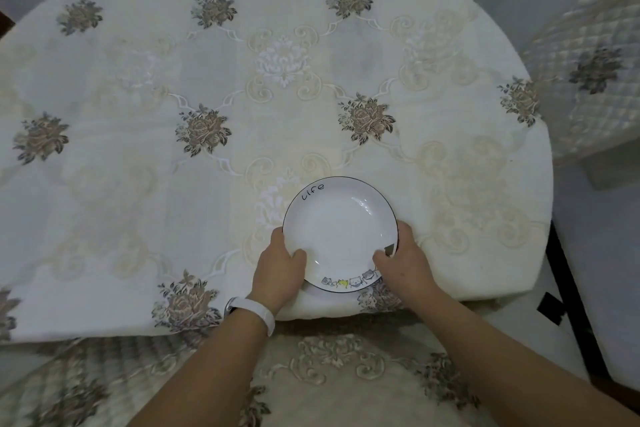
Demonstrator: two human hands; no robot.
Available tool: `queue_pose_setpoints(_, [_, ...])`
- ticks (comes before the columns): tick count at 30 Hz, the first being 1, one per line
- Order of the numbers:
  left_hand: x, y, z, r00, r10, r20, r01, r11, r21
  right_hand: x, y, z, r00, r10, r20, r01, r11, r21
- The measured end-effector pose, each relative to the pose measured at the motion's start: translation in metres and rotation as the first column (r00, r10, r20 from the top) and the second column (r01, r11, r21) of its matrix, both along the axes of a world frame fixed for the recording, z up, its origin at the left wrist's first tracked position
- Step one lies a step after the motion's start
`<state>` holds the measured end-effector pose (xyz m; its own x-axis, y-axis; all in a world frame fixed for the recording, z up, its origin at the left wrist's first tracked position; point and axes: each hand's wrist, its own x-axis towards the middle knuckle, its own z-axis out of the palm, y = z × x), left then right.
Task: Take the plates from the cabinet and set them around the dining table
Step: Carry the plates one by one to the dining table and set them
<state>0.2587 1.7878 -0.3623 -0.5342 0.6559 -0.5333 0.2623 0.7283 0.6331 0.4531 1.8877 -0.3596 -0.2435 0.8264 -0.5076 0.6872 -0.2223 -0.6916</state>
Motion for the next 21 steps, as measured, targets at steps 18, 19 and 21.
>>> queue_pose_setpoints(18, [-0.035,-0.023,0.064,0.966,-0.095,-0.242,0.144,0.971,0.192,0.008,-0.016,0.057,0.991,0.028,0.129,-0.055,0.977,0.206])
queue_pose_setpoints(19, [-0.038,-0.024,0.071,0.952,-0.121,-0.28,0.186,0.958,0.218,0.008,-0.019,0.066,0.988,0.058,0.14,-0.092,0.965,0.245])
queue_pose_setpoints(21, [-0.042,-0.024,0.083,0.909,-0.19,-0.371,0.297,0.919,0.258,0.006,-0.025,0.083,0.972,0.143,0.185,-0.197,0.928,0.318])
